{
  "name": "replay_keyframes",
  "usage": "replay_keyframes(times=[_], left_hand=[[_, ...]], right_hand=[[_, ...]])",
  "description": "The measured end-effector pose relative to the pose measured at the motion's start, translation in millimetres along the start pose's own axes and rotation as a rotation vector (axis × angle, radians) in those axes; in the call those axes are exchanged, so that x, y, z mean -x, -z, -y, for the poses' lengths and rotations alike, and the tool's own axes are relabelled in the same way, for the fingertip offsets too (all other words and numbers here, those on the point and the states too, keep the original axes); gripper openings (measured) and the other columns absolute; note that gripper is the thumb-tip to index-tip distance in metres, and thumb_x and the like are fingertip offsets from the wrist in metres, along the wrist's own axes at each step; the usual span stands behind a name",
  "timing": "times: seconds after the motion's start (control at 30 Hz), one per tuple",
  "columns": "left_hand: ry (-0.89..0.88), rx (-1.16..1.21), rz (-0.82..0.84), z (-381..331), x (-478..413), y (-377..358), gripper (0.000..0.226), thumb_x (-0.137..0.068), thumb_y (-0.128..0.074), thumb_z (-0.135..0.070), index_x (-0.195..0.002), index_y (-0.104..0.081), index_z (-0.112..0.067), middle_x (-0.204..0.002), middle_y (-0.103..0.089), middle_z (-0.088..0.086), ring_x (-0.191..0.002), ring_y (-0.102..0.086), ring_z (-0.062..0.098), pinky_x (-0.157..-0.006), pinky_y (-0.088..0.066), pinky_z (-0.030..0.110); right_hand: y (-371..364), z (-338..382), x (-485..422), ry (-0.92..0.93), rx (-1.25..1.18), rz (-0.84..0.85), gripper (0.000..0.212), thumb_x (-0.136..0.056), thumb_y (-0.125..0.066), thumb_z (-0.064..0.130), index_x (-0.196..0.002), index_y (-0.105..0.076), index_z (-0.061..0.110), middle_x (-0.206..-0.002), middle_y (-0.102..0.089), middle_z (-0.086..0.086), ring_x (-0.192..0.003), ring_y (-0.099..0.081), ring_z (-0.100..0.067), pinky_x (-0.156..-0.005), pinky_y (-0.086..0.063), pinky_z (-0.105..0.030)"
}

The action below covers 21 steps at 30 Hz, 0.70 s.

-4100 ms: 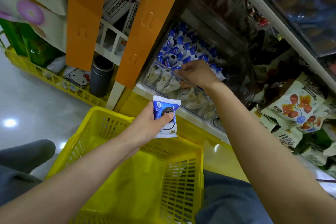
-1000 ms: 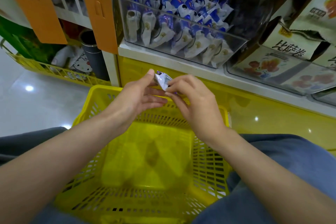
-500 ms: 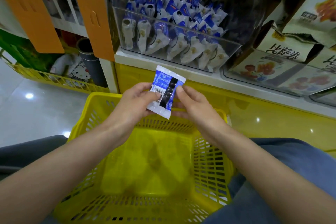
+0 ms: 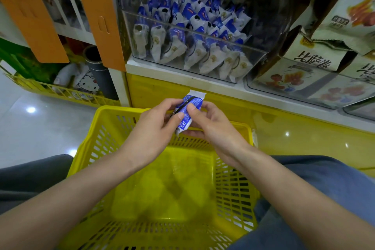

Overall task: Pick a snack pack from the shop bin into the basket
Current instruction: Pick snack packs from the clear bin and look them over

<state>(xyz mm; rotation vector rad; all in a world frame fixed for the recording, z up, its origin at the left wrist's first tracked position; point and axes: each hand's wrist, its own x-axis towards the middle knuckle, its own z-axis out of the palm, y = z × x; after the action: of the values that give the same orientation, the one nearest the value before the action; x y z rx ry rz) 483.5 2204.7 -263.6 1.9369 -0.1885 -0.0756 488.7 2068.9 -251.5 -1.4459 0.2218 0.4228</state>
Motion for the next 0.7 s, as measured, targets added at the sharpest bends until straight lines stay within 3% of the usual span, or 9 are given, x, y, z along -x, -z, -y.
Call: replay_keyframes(times=[0.07, 0.13, 0.2, 0.27, 0.33, 0.43, 0.5, 0.57, 0.7], left_hand=[[-0.039, -0.11, -0.015, 2, 1, 0, 0.028, -0.095, -0.046, -0.01, -0.121, -0.056, -0.014, -0.077, -0.056, -0.022, -0.064, -0.053, -0.016, -0.059, -0.037, 0.003], [-0.067, -0.202, -0.022, 3, 2, 1, 0.028, -0.096, -0.043, -0.01, -0.12, -0.056, -0.013, -0.072, -0.051, -0.021, -0.063, -0.052, -0.012, -0.056, -0.036, 0.005], [-0.095, -0.284, -0.019, 4, 2, 3, 0.025, -0.096, -0.042, -0.014, -0.117, -0.056, -0.012, -0.071, -0.055, -0.009, -0.064, -0.056, 0.001, -0.056, -0.036, 0.013], [-0.133, -0.387, -0.02, 7, -1, 7, 0.021, -0.096, -0.043, -0.022, -0.11, -0.056, -0.012, -0.075, -0.061, 0.004, -0.07, -0.06, 0.02, -0.058, -0.037, 0.024], [-0.152, -0.472, -0.023, 10, -4, 11, 0.02, -0.096, -0.044, -0.025, -0.101, -0.056, -0.011, -0.071, -0.06, 0.004, -0.069, -0.058, 0.028, -0.059, -0.038, 0.033], [-0.153, -0.478, -0.011, 14, -4, 11, 0.015, -0.096, -0.043, -0.021, -0.093, -0.052, -0.01, -0.059, -0.045, -0.01, -0.056, -0.049, 0.018, -0.052, -0.028, 0.026], [-0.129, -0.418, -0.019, 15, -4, 10, 0.014, -0.096, -0.042, -0.02, -0.091, -0.051, -0.011, -0.058, -0.044, -0.011, -0.054, -0.047, 0.009, -0.05, -0.03, 0.022], [-0.113, -0.348, -0.015, 12, -4, 9, 0.012, -0.095, -0.044, -0.019, -0.096, -0.054, -0.012, -0.067, -0.055, -0.01, -0.061, -0.053, 0.009, -0.055, -0.035, 0.016], [-0.111, -0.257, 0.097, 8, 0, 5, 0.029, -0.094, -0.046, -0.013, -0.123, -0.048, -0.017, -0.111, -0.062, -0.003, -0.095, -0.057, 0.008, -0.076, -0.04, 0.011]], right_hand=[[0, -1, 0, 0.04, 0.077, 0.002, 0.033, -0.094, -0.051, 0.019, -0.123, -0.045, 0.007, -0.091, -0.067, -0.003, -0.077, -0.065, -0.011, -0.071, -0.055, -0.023], [-1, -3, -1, 0.074, 0.159, 0.002, 0.029, -0.094, -0.051, 0.017, -0.121, -0.047, 0.007, -0.096, -0.067, -0.006, -0.082, -0.064, -0.015, -0.078, -0.055, -0.03], [-3, -5, -1, 0.102, 0.211, 0.011, 0.023, -0.093, -0.051, 0.013, -0.116, -0.047, 0.009, -0.099, -0.065, -0.009, -0.082, -0.063, -0.016, -0.079, -0.054, -0.036], [-5, -8, -1, 0.136, 0.268, 0.033, 0.021, -0.092, -0.052, 0.008, -0.111, -0.047, 0.015, -0.1, -0.063, -0.009, -0.078, -0.061, -0.014, -0.074, -0.053, -0.033], [-6, -12, -1, 0.153, 0.311, 0.066, 0.024, -0.09, -0.054, 0.005, -0.109, -0.046, 0.018, -0.101, -0.062, -0.01, -0.078, -0.06, -0.014, -0.071, -0.052, -0.028], [-5, -15, -1, 0.178, 0.38, 0.094, 0.03, -0.089, -0.056, 0.004, -0.115, -0.047, 0.015, -0.107, -0.062, -0.011, -0.089, -0.06, -0.014, -0.076, -0.051, -0.026], [-4, -16, -1, 0.193, 0.422, 0.08, 0.033, -0.089, -0.057, 0.005, -0.119, -0.047, 0.014, -0.11, -0.062, -0.009, -0.092, -0.061, -0.015, -0.079, -0.052, -0.027], [-3, -16, -3, 0.201, 0.413, 0.045, 0.033, -0.09, -0.056, 0.007, -0.121, -0.046, 0.014, -0.112, -0.062, -0.009, -0.091, -0.062, -0.017, -0.078, -0.052, -0.028], [0, -14, -6, 0.173, 0.296, -0.031, 0.028, -0.094, -0.05, 0.013, -0.121, -0.043, 0.012, -0.114, -0.06, -0.011, -0.078, -0.062, -0.006, -0.067, -0.054, -0.022]])
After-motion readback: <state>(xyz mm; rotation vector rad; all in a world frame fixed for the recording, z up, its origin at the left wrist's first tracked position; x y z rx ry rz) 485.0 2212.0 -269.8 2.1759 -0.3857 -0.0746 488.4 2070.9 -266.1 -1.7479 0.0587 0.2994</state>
